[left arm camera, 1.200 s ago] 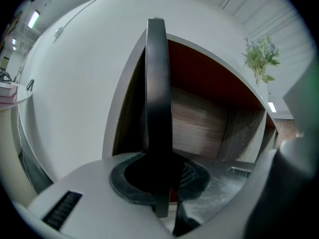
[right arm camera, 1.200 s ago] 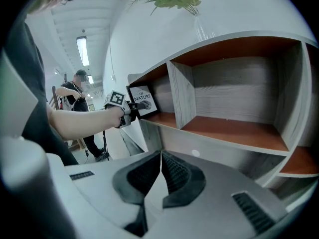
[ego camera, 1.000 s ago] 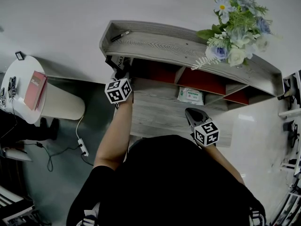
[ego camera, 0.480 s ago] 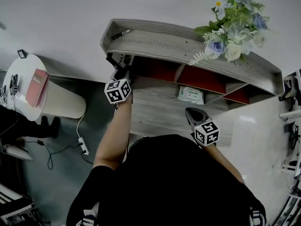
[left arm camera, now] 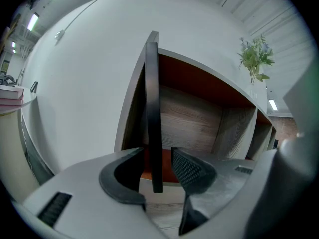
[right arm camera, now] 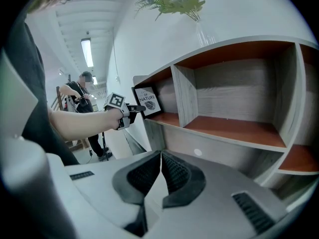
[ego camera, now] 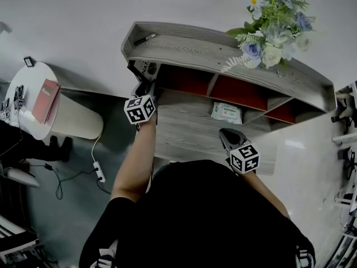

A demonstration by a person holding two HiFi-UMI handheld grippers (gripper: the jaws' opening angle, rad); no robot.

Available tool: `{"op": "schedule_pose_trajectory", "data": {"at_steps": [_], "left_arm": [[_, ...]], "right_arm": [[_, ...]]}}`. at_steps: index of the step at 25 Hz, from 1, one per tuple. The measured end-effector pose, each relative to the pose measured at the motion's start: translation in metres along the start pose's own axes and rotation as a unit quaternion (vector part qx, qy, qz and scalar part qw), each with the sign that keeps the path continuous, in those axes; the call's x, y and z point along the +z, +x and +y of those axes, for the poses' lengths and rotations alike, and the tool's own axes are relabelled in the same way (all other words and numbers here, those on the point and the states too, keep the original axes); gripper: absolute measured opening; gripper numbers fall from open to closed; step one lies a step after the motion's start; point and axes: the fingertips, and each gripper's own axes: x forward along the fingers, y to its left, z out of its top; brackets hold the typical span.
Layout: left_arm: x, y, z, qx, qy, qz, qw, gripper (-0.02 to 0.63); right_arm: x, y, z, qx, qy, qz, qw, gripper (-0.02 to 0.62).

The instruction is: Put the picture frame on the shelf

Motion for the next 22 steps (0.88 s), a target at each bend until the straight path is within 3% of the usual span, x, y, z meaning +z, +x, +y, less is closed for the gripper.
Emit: {"op": "schedule_pose_trajectory", "data": {"at_steps": [22], "left_arm": [[-0.026, -0.054, -0.004, 0.029, -0.002, 0.003, 0.9996, 0.184]], "right_arm": [[-0.015, -0.031, 0.005, 0.010, -0.014, -0.004, 1.000, 0.018]]}}
